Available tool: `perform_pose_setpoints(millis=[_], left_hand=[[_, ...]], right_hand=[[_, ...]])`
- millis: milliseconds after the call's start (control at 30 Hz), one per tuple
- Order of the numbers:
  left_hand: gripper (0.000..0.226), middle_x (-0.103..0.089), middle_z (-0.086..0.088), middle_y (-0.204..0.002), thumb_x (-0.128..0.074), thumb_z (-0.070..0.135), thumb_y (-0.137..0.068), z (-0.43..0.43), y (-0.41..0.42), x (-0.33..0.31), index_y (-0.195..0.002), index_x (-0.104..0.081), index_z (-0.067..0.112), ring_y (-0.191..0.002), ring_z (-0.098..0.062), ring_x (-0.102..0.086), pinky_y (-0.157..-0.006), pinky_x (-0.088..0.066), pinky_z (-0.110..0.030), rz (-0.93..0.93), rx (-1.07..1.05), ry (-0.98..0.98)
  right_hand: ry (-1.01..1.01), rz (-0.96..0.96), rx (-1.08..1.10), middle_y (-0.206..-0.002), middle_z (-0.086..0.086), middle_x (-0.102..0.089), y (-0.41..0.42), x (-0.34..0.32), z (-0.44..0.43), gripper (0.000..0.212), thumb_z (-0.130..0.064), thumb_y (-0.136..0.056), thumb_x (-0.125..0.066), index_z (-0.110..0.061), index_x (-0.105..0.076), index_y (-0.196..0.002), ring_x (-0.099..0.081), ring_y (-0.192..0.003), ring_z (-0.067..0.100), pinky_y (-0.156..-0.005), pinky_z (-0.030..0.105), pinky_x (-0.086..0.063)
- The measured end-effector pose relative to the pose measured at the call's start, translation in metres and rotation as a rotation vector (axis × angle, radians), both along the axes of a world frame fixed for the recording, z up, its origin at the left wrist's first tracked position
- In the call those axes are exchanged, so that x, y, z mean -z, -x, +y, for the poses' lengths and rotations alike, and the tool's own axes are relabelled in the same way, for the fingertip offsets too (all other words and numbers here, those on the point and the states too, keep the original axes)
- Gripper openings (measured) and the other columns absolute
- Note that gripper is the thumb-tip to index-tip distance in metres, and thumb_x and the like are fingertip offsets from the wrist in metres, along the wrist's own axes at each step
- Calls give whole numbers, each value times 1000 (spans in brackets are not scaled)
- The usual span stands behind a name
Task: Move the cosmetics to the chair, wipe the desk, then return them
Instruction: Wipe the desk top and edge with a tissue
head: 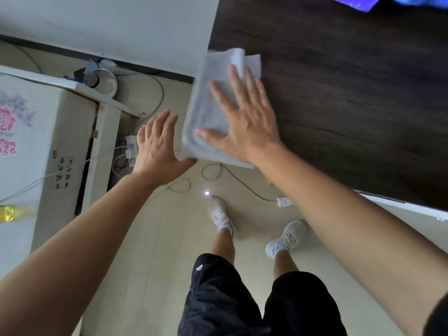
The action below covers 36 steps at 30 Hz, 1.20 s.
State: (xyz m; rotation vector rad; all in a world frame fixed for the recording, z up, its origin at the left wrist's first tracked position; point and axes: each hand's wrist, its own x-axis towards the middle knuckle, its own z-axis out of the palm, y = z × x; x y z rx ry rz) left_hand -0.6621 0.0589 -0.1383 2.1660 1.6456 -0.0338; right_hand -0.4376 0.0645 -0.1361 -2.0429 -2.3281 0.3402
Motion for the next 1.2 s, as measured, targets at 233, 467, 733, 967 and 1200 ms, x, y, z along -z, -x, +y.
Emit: perform_pose_setpoints(millis=[233, 467, 733, 967, 1200], left_hand=[[94, -20, -17, -160, -50, 41, -72, -1, -31, -16, -154, -21, 5, -147, -35, -17, -119, -15, -55, -50, 139, -80], [99, -16, -17, -162, -45, 77, -84, -23, -96, -21, -155, -25, 11, -150, -35, -14, -119, -12, -58, -22, 396, -307], [79, -29, -17, -158, -44, 67, -92, -48, -299, -22, -148, -37, 13, -146, -34, -22, -117, -16, -60, -136, 599, -381], [72, -35, -17, -155, -48, 63, -92, -115, -437, -16, -142, -45, 10, -144, -36, -31, -115, -22, -60, -174, 735, -388], [68, -41, -15, -152, -47, 60, -92, -162, -515, -19, -139, -52, 11, -141, -34, -36, -115, -23, -57, -102, 815, -373]], right_hand=[[-5, -63, 425, -169, 14, -1, -178, -1, -44, 98, -94, -81, -20, -38, -6, -160, -2, -155, 37, -126, 50, -6], [-61, -74, 690, -168, 17, -4, -269, 10, -113, 97, -91, -84, -22, -34, -5, -160, -7, -154, 41, -126, 52, -10], [-109, -124, 821, -168, 17, -9, -338, 14, -211, 98, -91, -84, -21, -32, -9, -161, -8, -155, 37, -126, 50, -11], [-93, -124, 876, -168, 18, -4, -413, 12, -299, 98, -89, -87, -23, -27, -12, -161, -3, -156, 36, -126, 48, -8], [-37, -67, 891, -168, 19, 2, -492, 4, -330, 100, -89, -85, -21, -27, -11, -161, 1, -155, 39, -126, 50, -7]])
